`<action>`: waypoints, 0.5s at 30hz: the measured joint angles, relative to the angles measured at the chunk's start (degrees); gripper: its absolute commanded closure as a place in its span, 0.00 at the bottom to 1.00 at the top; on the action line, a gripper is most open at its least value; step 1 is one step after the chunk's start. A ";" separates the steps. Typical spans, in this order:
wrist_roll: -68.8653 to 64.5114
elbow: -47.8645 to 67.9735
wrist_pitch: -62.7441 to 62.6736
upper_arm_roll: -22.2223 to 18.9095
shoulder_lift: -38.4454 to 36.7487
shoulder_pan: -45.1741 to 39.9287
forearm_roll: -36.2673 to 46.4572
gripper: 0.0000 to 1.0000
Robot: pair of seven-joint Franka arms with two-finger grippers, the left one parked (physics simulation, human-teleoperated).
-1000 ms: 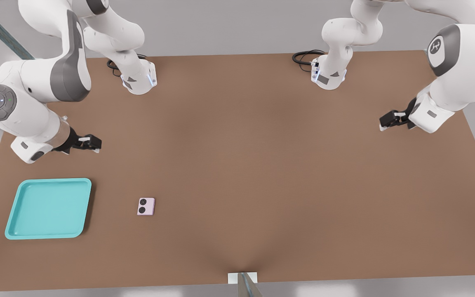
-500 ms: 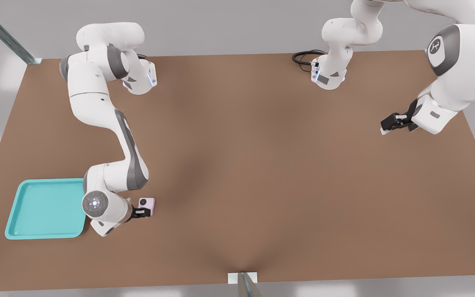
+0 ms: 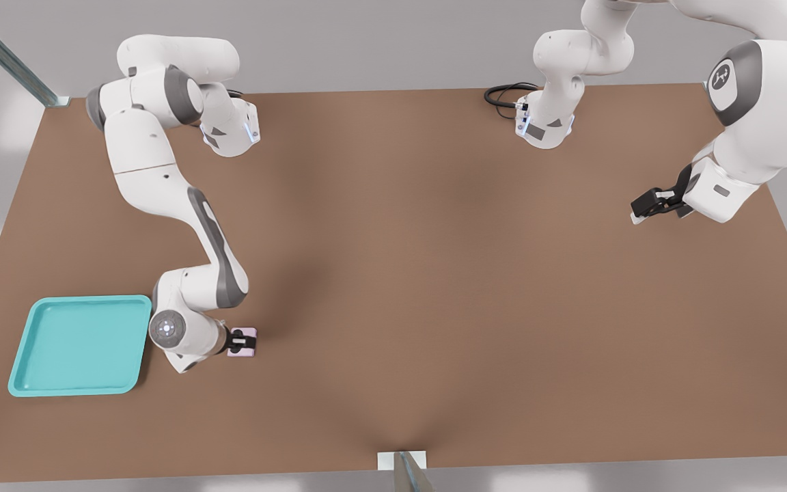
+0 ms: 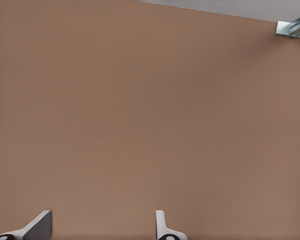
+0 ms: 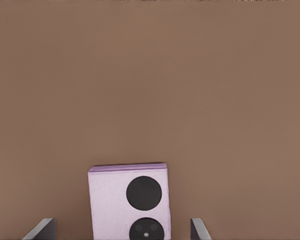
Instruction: Keep left arm still and place phone on the tray with right arm
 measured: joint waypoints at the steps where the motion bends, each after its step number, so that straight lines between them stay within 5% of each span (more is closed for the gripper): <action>1: 0.20 -0.59 0.98 0.00 0.43 0.00 0.25 0.00; 15: 1.68 -2.98 10.67 0.17 3.33 -0.14 1.60 0.04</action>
